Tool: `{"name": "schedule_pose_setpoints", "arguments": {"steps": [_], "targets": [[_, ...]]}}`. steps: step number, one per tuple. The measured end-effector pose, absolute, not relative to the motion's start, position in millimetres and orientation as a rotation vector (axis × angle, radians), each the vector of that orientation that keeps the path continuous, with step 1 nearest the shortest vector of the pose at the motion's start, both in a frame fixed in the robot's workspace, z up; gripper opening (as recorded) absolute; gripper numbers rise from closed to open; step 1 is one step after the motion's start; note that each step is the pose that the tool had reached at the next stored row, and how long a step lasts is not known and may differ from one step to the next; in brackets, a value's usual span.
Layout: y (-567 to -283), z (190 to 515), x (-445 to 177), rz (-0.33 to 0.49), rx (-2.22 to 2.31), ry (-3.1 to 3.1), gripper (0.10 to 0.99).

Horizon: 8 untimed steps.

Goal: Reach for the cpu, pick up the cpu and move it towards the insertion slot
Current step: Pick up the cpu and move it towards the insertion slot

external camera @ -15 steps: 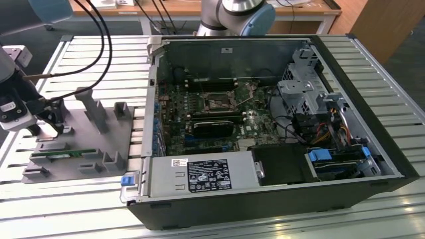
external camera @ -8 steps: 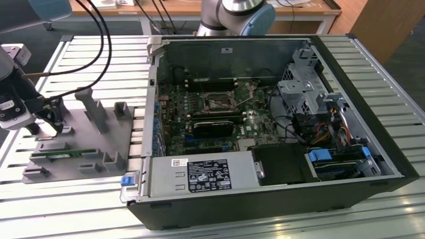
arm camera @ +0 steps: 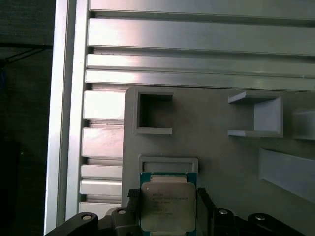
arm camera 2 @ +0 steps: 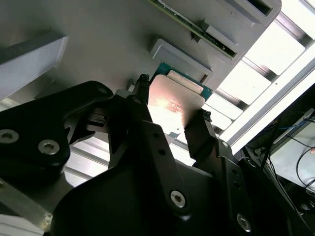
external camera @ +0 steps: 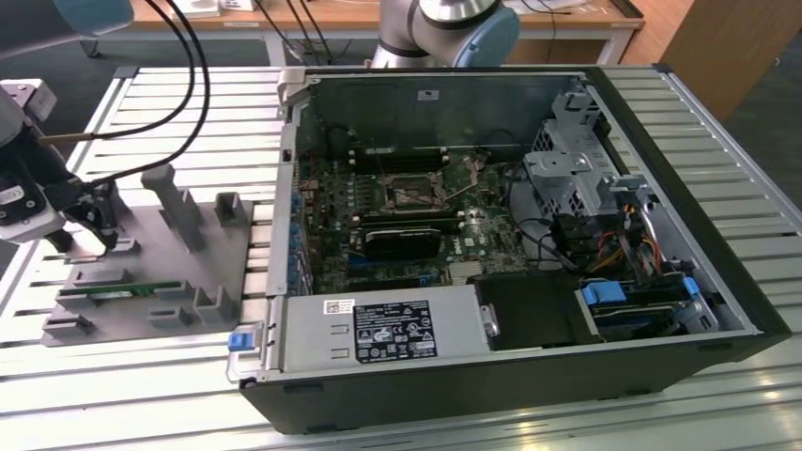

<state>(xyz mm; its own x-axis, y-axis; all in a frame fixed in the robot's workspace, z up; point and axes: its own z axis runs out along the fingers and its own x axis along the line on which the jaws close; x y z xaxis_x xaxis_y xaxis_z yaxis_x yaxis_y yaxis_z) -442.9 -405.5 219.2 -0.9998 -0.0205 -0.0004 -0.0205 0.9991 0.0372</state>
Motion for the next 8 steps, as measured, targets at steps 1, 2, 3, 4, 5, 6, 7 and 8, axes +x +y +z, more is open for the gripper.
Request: {"name": "schedule_pose_setpoints", "arguments": {"steps": [1,2,3,4,5,6,7,8], "targets": [[-405.5,219.7,-443.0,0.058,-0.032,3.141,0.541],[-405.5,220.1,-443.0,0.058,-0.032,3.141,0.541],[-405.4,220.5,-443.0,0.058,-0.032,3.141,0.541],[-405.4,220.9,-443.0,0.057,-0.032,3.141,0.541],[-405.3,221.4,-443.0,0.057,-0.032,3.141,0.541],[-405.3,221.9,-443.0,0.057,-0.032,3.141,0.541],[-405.2,222.2,-443.0,0.057,-0.032,3.141,0.541],[-405.2,222.7,-443.0,0.057,-0.032,3.141,0.541]]}}
